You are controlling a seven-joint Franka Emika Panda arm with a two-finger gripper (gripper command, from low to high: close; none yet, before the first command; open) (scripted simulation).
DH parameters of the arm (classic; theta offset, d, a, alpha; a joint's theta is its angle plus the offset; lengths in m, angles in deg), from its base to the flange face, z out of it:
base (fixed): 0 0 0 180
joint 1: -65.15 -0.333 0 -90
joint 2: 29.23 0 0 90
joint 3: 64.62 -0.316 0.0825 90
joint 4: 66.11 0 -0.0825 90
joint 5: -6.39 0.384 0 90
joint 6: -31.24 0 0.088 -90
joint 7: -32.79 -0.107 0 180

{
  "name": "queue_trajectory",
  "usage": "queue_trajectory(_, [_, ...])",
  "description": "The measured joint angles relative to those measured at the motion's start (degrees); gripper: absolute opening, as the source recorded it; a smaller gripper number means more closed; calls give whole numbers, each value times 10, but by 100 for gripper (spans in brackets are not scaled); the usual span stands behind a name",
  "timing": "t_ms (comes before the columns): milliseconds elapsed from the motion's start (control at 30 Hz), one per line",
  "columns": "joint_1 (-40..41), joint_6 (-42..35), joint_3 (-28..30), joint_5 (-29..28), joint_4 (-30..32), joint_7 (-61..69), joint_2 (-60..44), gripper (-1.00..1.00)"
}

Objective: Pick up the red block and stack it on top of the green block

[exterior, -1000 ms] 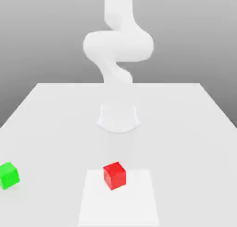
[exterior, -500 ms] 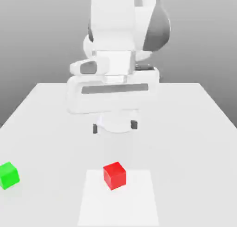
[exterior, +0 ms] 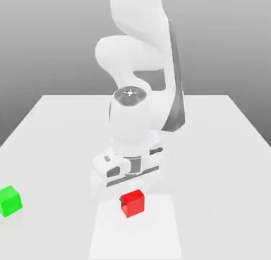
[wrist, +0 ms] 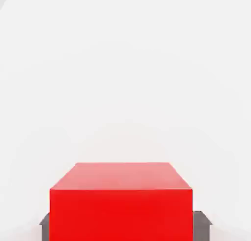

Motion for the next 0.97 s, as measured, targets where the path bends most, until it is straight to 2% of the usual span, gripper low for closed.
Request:
queue_trajectory(100, [0, -9, 2, -7, 2, -5, 11, -100])
queue_trajectory(300, [4, -109, 11, -53, 18, -38, 128, -100])
queue_trajectory(400, [72, -149, 51, -44, -25, -39, 123, -100])
queue_trajectory(667, [260, -242, 158, -6, -187, -39, 50, -100])
queue_trajectory(833, [295, -179, 135, 58, -212, 4, -41, -100])
queue_trajectory(867, [300, -169, 129, 67, -213, 10, -54, 100])
queue_trajectory(967, [300, -169, 129, 67, -213, 10, -54, 100])
